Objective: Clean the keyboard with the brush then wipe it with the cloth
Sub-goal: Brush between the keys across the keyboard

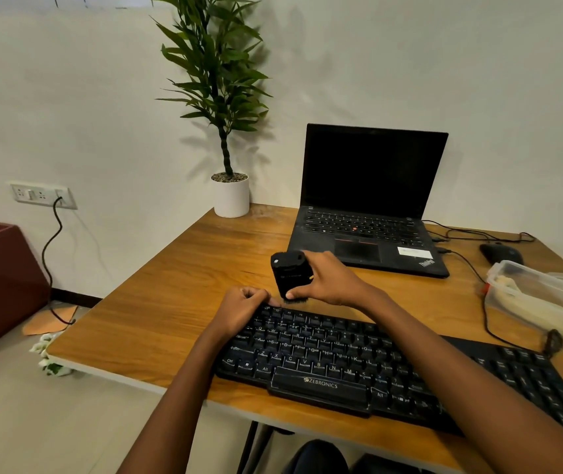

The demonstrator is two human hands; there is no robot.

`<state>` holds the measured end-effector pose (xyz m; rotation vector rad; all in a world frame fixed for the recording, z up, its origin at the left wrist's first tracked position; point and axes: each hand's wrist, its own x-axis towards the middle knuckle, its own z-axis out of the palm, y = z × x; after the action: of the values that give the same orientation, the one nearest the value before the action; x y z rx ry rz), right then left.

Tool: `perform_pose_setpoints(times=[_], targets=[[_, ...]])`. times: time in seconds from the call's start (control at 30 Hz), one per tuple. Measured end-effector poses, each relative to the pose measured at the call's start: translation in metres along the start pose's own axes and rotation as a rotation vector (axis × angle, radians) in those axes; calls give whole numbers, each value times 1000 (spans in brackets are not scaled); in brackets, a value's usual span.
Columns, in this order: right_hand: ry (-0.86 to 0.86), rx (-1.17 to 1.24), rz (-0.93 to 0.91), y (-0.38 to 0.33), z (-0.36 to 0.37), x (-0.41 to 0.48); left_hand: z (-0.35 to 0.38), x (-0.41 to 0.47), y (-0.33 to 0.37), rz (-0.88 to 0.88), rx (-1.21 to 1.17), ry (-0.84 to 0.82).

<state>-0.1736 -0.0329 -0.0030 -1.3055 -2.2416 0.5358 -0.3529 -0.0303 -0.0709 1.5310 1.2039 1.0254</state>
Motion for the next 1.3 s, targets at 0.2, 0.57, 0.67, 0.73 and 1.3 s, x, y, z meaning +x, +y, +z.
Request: perform_pose_setpoints(times=[0.2,0.57,0.67,0.73,1.3], targets=[[-79,124,36,1,6,-7,2,0,1,25,19,25],[58,139,55,5,6,-7,0,0,0,16,39,8],[39,156,55,7,12,-10,0,0,0,15,21,14],[74,106,66,9,14,-10,0,-1,1,13,24,-11],[-48,255,73,0,22,9,-50,-18,-19,34,153,5]])
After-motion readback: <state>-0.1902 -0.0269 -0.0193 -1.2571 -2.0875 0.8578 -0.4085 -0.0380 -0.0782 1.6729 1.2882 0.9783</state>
